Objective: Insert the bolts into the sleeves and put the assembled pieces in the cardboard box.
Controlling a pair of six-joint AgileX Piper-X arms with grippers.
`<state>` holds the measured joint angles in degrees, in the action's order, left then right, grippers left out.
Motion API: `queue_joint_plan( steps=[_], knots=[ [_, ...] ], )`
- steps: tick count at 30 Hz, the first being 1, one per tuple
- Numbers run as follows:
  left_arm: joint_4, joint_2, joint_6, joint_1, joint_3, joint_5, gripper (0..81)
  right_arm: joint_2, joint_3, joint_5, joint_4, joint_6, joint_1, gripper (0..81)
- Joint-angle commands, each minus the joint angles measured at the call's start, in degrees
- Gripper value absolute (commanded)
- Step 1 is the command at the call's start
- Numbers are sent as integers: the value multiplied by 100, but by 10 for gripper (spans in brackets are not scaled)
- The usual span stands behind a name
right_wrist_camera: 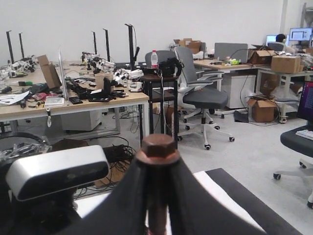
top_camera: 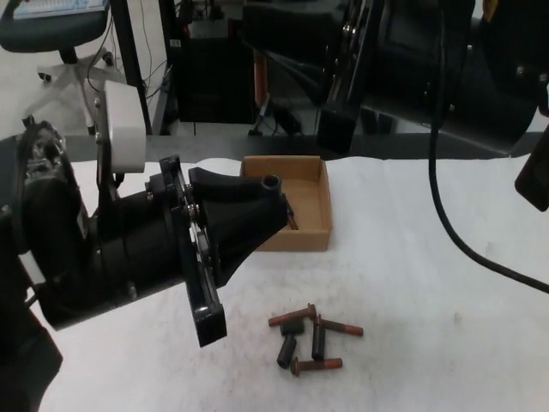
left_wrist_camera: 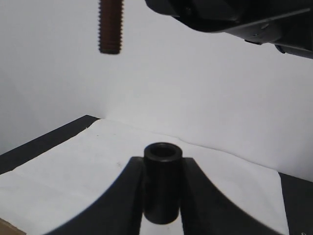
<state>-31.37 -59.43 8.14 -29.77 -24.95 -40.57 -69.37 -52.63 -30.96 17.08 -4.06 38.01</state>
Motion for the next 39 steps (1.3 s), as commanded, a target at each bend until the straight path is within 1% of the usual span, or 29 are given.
queue_joint_plan(
  steps=[1, 5, 9, 12, 15, 18, 22, 26, 29, 35, 39],
  knots=[
    [-94, 4, -45, 58, -23, -69, 3, 23, -15, -138, -50, 22, 9, 8],
    [-105, 4, -45, 262, -23, -69, 3, 23, -15, -361, -188, 22, 9, 8],
    [-105, 4, -8, 456, -23, -69, 3, 23, -15, -371, -177, 22, 9, 8],
    [-105, 4, -8, 515, -23, -69, 3, 23, -15, -371, -177, 22, 49, 8],
    [-105, 4, -8, 515, -23, -69, 3, 23, -15, -326, -177, 22, 189, 8],
    [-105, 4, -8, 515, -23, -69, 3, 9, -15, -22, -177, 93, 430, 8],
    [-105, 4, 4, 512, -23, -69, 3, 9, -15, 454, -177, 543, 678, 8],
    [-105, 4, 122, 512, -23, -69, 3, 9, -15, 460, -177, 543, 636, 8],
    [-105, 4, 153, 512, -23, -304, 3, 9, -15, 486, -213, 543, 556, 8],
    [-105, 4, 269, 512, -23, -374, 3, 9, -15, 576, -842, 710, 475, 8],
    [-165, 4, 267, 512, -23, -374, 3, 9, -15, 576, -958, 714, 475, 8]
  ],
)
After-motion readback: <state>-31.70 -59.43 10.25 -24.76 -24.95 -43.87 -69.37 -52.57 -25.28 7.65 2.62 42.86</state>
